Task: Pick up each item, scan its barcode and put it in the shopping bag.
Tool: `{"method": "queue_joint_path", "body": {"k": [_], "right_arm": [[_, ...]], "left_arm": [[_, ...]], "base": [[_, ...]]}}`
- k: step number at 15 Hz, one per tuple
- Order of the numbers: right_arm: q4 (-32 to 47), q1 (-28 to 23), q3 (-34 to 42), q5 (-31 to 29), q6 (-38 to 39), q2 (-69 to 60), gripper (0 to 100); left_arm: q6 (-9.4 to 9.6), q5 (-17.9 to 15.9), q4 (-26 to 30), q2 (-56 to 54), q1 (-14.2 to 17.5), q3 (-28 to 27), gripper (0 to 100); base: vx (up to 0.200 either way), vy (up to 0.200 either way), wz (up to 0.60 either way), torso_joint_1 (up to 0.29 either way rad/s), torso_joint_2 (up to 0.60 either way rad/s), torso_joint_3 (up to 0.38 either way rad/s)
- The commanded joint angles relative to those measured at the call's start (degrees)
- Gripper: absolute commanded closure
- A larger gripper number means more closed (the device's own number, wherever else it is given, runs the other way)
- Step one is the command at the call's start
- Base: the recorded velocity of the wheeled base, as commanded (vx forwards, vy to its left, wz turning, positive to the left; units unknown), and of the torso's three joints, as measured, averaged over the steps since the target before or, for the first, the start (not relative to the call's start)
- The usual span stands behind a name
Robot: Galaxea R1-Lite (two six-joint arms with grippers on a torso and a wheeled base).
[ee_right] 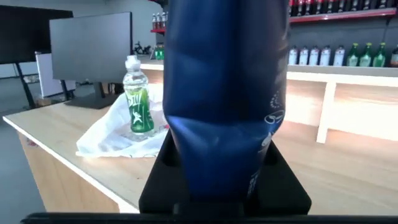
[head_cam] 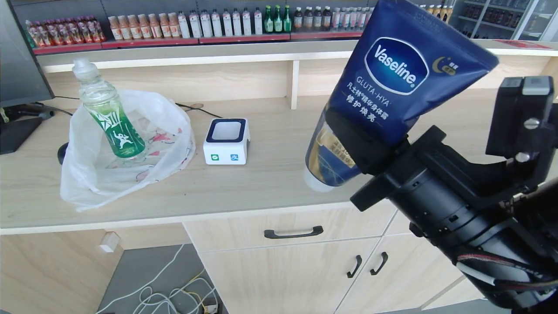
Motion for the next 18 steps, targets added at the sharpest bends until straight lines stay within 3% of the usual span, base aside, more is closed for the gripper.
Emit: {"method": "queue_joint_path", "body": {"k": [1, 4, 6, 14, 18], "right_arm": [[0.0, -8.6, -0.4, -0.1, 3.3, 2.7, 100], [0.0, -14.4, -1.6, -0.3, 5.1, 3.8, 100], [0.0, -15.6, -1.7, -0.4, 5.2, 5.2, 100], [0.0, -16.5, -3.7, -0.8, 5.3, 6.7, 100], [0.0, -16.4, -2.7, -0.8, 5.3, 6.3, 100]], "left_arm": [[-0.02, 0.0, 0.0, 0.0, 0.0, 0.0, 0], [-0.02, 0.0, 0.0, 0.0, 0.0, 0.0, 0], [-0.02, 0.0, 0.0, 0.0, 0.0, 0.0, 0], [-0.02, 0.0, 0.0, 0.1, 0.0, 0.0, 0], [-0.02, 0.0, 0.0, 0.1, 0.0, 0.0, 0]], "base": [[0.0, 0.0, 0.0, 0.0, 0.0, 0.0], [0.0, 0.0, 0.0, 0.0, 0.0, 0.0], [0.0, 0.0, 0.0, 0.0, 0.0, 0.0], [0.0, 0.0, 0.0, 0.0, 0.0, 0.0], [0.0, 0.2, 0.0, -0.001, 0.0, 0.004]]}}
